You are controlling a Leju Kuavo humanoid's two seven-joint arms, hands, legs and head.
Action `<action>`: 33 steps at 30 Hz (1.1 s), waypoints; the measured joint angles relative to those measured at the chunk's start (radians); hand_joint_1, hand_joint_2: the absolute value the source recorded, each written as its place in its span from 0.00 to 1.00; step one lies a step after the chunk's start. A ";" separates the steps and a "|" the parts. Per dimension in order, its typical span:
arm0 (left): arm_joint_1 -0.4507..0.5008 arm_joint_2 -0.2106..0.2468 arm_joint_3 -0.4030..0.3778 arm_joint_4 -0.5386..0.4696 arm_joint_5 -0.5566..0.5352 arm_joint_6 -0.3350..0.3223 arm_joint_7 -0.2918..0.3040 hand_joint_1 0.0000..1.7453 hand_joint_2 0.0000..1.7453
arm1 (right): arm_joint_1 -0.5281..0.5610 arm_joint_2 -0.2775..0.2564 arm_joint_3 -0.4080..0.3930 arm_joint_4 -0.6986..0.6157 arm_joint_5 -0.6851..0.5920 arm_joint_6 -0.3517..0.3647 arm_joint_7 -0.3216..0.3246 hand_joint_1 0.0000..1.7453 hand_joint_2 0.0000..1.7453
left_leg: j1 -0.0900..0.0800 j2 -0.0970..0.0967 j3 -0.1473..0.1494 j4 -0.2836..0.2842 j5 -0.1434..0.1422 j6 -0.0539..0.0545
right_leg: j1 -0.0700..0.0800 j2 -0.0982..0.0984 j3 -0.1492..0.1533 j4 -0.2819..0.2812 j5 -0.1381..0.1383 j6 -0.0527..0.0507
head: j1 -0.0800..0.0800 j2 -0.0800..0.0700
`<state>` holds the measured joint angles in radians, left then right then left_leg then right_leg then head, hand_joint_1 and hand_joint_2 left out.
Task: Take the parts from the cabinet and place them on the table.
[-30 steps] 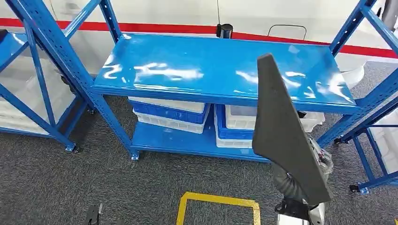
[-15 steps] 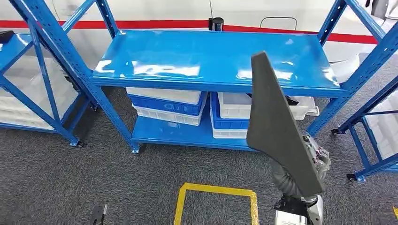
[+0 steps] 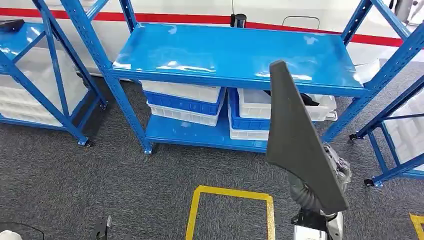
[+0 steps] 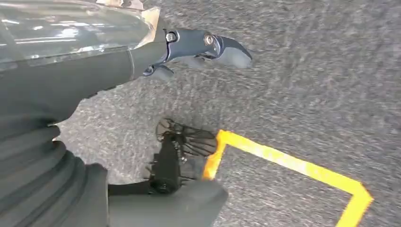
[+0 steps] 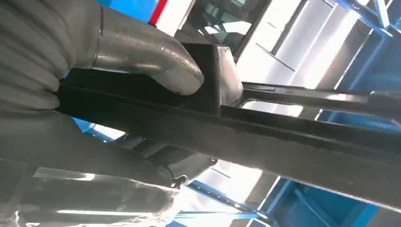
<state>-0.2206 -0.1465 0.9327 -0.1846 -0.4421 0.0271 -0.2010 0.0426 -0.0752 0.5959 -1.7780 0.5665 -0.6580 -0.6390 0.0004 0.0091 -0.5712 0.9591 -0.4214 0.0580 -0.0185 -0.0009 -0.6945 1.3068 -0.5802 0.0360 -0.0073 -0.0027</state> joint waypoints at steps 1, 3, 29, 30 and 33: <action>0.000 0.000 0.000 0.000 0.000 0.000 0.000 0.00 1.00 | 0.000 -0.001 0.000 0.002 0.000 0.000 0.000 1.00 1.00 | 0.000 0.000 -0.010 0.001 0.007 -0.002 | -0.001 0.000 0.026 -0.024 0.021 0.011 | 0.002 0.000; 0.000 -0.001 0.000 0.000 0.000 0.000 0.000 0.00 1.00 | -0.001 -0.003 0.000 0.002 -0.001 0.000 0.000 1.00 1.00 | 0.002 0.000 -0.035 0.011 0.021 -0.011 | -0.005 -0.001 0.140 -0.182 0.076 0.030 | 0.001 0.000; 0.008 0.004 0.006 0.000 -0.001 0.002 -0.015 0.00 1.00 | 0.000 -0.028 0.005 0.012 -0.047 -0.033 -0.043 1.00 1.00 | 0.005 -0.003 0.024 0.014 -0.027 0.001 | -0.001 -0.001 0.032 -0.127 0.006 -0.010 | 0.001 0.000; 0.010 0.004 0.008 0.000 -0.001 0.002 -0.017 0.00 1.00 | 0.000 -0.032 0.005 0.014 -0.053 -0.033 -0.046 1.00 1.00 | 0.003 -0.001 0.009 0.015 -0.016 0.002 | -0.001 -0.001 0.012 -0.048 -0.027 -0.008 | 0.000 0.000; 0.010 0.003 0.013 0.000 -0.003 0.002 -0.021 0.00 1.00 | 0.000 -0.035 0.004 0.019 -0.054 -0.033 -0.052 1.00 1.00 | 0.000 0.000 -0.030 0.020 0.011 -0.003 | -0.001 -0.001 0.059 -0.046 0.019 0.024 | 0.002 0.000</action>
<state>-0.2102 -0.1431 0.9457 -0.1843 -0.4452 0.0290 -0.2220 0.0425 -0.1102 0.6001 -1.7590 0.5127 -0.6912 -0.6912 0.0006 0.0088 -0.6016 0.9794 -0.4107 0.0553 -0.0197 -0.0018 -0.6351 1.2604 -0.5614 0.0601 -0.0054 -0.0027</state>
